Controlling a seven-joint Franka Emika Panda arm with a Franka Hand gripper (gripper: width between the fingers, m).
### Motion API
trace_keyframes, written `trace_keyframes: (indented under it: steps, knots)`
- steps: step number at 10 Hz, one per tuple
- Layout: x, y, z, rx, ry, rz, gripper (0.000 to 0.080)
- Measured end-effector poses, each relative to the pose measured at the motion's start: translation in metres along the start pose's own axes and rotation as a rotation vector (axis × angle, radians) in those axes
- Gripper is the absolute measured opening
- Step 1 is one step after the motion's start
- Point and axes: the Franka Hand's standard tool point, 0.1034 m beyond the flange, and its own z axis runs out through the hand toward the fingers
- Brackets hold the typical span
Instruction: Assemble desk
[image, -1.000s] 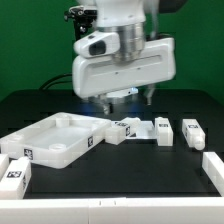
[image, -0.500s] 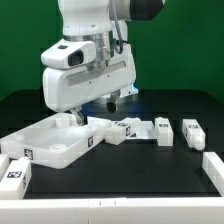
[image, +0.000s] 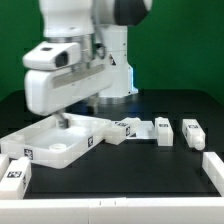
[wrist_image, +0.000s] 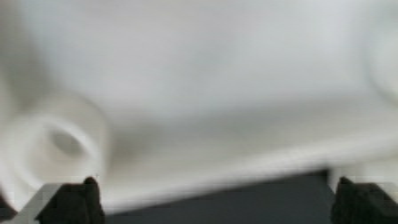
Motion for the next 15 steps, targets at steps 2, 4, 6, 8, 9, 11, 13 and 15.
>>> trace_keyframes:
  steps: [2,4,6,8,9,11,13,15]
  knots:
    - [-0.015,0.030,-0.004,-0.049,0.008,-0.093,0.0649]
    - [-0.014,0.025,-0.001,-0.041,0.006,-0.075,0.0649]
    - [-0.016,0.026,0.000,-0.039,0.005,-0.072,0.0649]
    - [-0.020,0.049,0.013,-0.042,-0.004,-0.097,0.0649]
    - [-0.024,0.048,0.022,-0.034,-0.008,-0.097,0.0649]
    - [-0.039,0.044,0.040,-0.017,-0.019,-0.078,0.0649]
    - [-0.048,0.043,0.045,-0.008,-0.022,-0.060,0.0649]
    - [-0.048,0.043,0.045,-0.009,-0.022,-0.059,0.0636]
